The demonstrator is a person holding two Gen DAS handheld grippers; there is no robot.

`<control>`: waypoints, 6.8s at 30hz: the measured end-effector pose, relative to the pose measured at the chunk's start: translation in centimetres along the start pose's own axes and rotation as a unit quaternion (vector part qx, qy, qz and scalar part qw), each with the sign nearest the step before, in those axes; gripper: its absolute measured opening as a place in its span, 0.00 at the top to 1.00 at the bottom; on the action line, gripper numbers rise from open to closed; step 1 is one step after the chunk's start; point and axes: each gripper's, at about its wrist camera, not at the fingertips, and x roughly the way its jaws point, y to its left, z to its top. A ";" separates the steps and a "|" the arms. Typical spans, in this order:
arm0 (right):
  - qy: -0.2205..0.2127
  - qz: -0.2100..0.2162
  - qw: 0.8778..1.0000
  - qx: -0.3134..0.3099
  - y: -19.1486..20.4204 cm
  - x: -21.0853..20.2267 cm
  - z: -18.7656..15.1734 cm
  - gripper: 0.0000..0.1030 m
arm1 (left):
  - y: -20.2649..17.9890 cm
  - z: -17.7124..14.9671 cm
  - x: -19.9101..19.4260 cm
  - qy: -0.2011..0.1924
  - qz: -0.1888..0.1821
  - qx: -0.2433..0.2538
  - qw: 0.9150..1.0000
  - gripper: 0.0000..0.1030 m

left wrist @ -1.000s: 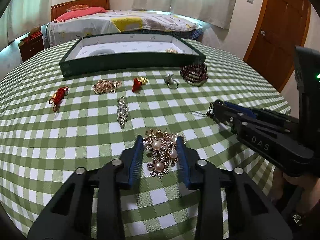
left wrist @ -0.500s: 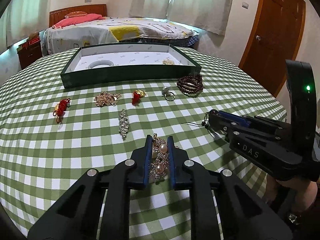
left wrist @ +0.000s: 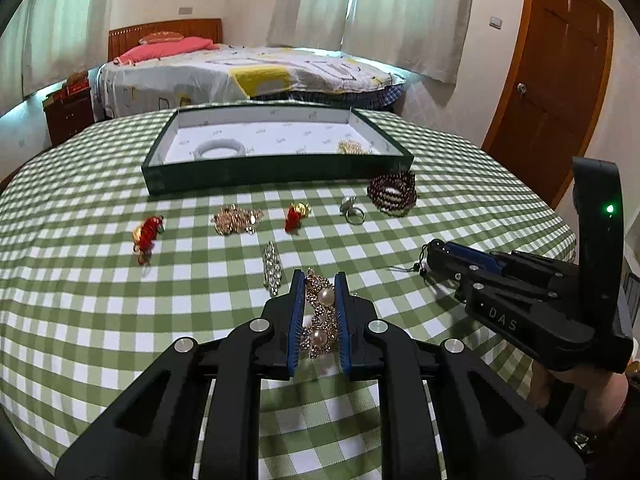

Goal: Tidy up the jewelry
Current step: 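Lift the black pendant necklace with the right tool while the left tool lifts the pearl brooch, then lower the pendant necklace and pearl brooch into the tray and open both tools, then grasp the rhinestone hairpin with the left tool while the right tool grasps the pearl ring, then carry the hairpin and pearl ring over the green tray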

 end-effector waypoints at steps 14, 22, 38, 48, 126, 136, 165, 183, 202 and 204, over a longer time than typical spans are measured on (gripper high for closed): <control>-0.049 0.016 0.999 0.006 0.7 -2.4 3.8 0.83 | 1.5 4.2 -1.4 -0.048 0.002 -0.020 0.999 0.86; -0.077 0.021 0.997 -0.001 1.2 -1.9 8.2 0.83 | 2.0 8.2 -1.0 -0.078 -0.003 -0.017 0.997 0.86; -0.119 0.038 0.992 -0.024 2.1 3.4 17.9 0.83 | 3.1 17.8 5.8 -0.119 -0.005 -0.014 0.993 0.86; -0.014 0.062 0.998 0.001 0.9 12.1 16.4 0.83 | 5.5 15.9 15.5 -0.008 0.000 -0.037 0.999 0.86; -0.009 -0.002 1.000 0.004 0.3 1.3 1.9 0.64 | 2.9 2.0 6.8 0.053 0.048 -0.025 0.997 0.87; -0.004 0.006 1.000 -0.008 1.5 2.1 2.6 0.64 | 3.3 3.1 5.3 0.022 0.049 -0.019 0.998 0.88; 0.055 0.017 0.997 -0.046 3.8 7.8 5.6 0.78 | 8.2 6.0 5.9 0.023 0.066 -0.060 0.996 0.88; -0.038 0.018 0.998 -0.035 2.0 5.8 13.5 0.78 | 8.2 13.1 6.4 -0.029 0.051 -0.042 0.997 0.88; -0.021 -0.003 0.999 -0.038 -0.4 13.6 17.9 0.78 | 9.3 19.6 17.9 0.026 0.057 -0.052 0.997 0.88; -0.009 -0.004 0.999 -0.036 -0.7 14.4 17.8 0.78 | 9.5 19.9 19.4 0.043 0.056 -0.059 0.996 0.88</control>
